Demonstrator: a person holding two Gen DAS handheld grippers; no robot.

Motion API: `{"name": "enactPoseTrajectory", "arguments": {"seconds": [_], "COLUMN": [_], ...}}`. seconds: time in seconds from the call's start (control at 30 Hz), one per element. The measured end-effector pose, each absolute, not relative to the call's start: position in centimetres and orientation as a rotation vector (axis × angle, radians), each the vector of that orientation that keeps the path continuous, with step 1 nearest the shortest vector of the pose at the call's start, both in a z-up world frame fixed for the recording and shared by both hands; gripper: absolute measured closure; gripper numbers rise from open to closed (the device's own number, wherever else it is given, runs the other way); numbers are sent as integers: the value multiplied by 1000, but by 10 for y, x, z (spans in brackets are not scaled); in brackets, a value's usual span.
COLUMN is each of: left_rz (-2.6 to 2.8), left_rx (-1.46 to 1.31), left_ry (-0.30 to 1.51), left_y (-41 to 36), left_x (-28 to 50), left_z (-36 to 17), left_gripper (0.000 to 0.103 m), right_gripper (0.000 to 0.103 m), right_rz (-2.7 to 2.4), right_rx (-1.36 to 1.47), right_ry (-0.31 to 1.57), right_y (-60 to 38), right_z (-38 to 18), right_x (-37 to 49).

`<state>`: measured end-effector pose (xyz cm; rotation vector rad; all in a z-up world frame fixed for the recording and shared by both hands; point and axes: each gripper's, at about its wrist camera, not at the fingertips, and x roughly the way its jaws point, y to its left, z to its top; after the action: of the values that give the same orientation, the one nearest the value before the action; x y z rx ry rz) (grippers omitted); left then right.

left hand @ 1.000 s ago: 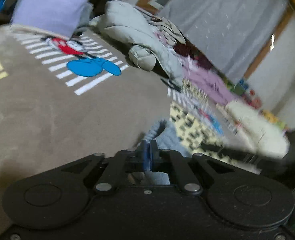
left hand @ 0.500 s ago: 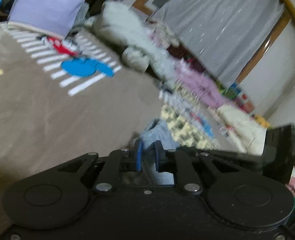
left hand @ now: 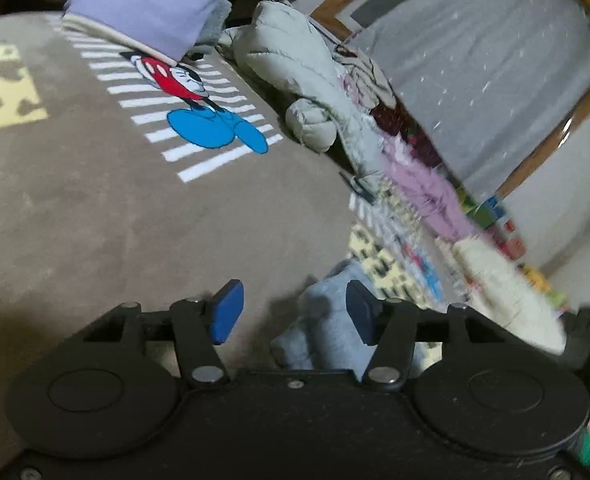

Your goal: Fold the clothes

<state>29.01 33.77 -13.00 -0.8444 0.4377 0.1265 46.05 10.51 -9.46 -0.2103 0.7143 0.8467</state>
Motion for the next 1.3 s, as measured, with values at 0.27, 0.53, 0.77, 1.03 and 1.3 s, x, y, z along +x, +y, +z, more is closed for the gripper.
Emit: {"name": "enactPoseTrajectory", "arguments": {"seconds": [0.27,0.53,0.77,1.03,1.3], "left_rz": [54,40,55,62,74], "left_rx": [-1009,-1080,-1039,-1025,-991], "left_ry": [592,573,594,597,605], "left_y": [329,323,318,315,306], "left_x": [294,298,301,298,301], "left_z": [-154,-157,-156,-156,-153], "left_gripper": [46,46,46,45,41], "right_gripper": [65,65,66,68,59], "right_rz": [876,778,618,517,444], "right_rx": [-241,-302,-199,-116,16], "right_ry": [653,749,676,612,546], "right_y": [55,-1,-86,-173,-207], "right_z": [-62,-99,-104,-107,-102], "right_x": [403,366,338,305,331]}}
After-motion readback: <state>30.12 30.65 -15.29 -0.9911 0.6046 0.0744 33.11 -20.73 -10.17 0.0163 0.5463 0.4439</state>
